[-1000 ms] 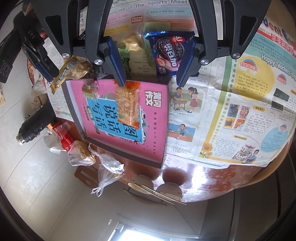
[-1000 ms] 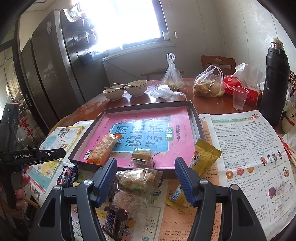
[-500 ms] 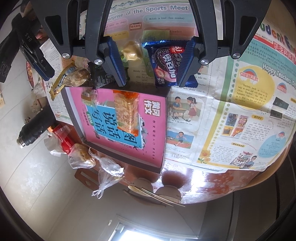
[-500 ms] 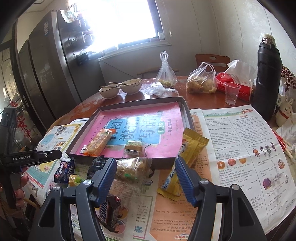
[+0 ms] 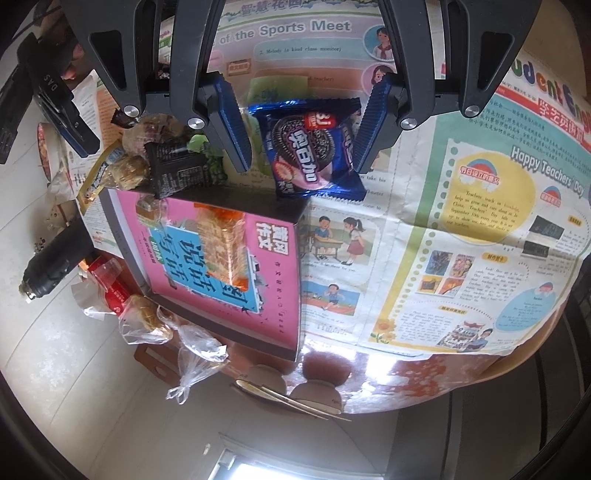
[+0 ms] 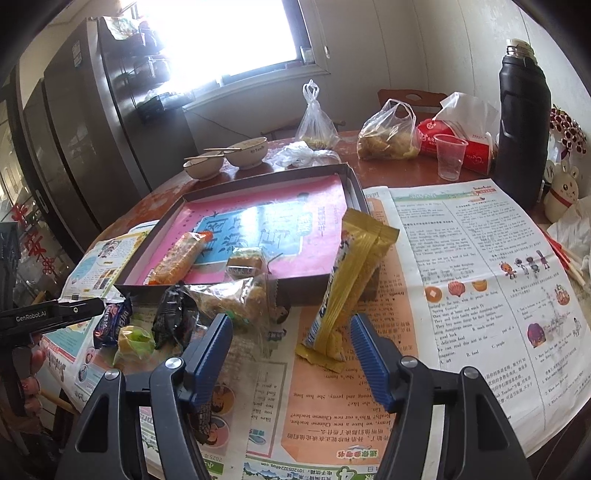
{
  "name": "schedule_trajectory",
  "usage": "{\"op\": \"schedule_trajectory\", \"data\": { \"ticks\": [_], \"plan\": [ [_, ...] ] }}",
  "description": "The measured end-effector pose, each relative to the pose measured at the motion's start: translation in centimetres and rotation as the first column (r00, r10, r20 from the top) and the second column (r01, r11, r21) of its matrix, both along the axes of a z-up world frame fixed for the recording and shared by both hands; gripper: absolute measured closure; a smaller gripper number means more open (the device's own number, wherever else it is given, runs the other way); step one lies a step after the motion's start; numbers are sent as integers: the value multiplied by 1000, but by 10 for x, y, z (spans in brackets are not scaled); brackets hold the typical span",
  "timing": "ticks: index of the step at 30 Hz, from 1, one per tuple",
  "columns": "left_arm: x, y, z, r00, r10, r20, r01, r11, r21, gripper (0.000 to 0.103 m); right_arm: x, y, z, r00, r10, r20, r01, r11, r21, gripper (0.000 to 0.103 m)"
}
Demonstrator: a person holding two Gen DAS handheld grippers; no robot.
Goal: Organize snacks
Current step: 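Grasp the blue Oreo-style packet with the left gripper while the right approaches the yellow bar, then grasp and lift the long yellow snack bar with the right gripper while the left lifts the packet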
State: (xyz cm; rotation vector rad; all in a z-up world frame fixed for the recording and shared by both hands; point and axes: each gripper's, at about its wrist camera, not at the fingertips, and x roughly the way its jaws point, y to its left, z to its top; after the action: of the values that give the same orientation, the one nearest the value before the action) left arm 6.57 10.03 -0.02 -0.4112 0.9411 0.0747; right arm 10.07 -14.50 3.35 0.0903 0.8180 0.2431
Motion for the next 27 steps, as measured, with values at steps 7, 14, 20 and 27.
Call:
{"op": "schedule_trajectory", "data": {
  "ticks": [7, 14, 20, 27],
  "plan": [
    [-4, 2, -9, 1000, 12, -21, -11, 1000, 6, 44, 0, -2, -11, 1000, -3, -7, 3, 1000, -28, 37],
    [1, -1, -12, 999, 11, -35, -11, 1000, 13, 44, 4, -9, -19, 1000, -21, -18, 20, 999, -28, 37],
    [9, -9, -17, 999, 0, -55, 1, 999, 35, 44, 9, -15, -25, 999, -31, -33, 31, 999, -25, 37],
    [14, -10, -20, 998, 6, -67, -3, 999, 53, 43, 17, -17, -35, 998, -36, -54, 34, 999, -27, 38]
  ]
}}
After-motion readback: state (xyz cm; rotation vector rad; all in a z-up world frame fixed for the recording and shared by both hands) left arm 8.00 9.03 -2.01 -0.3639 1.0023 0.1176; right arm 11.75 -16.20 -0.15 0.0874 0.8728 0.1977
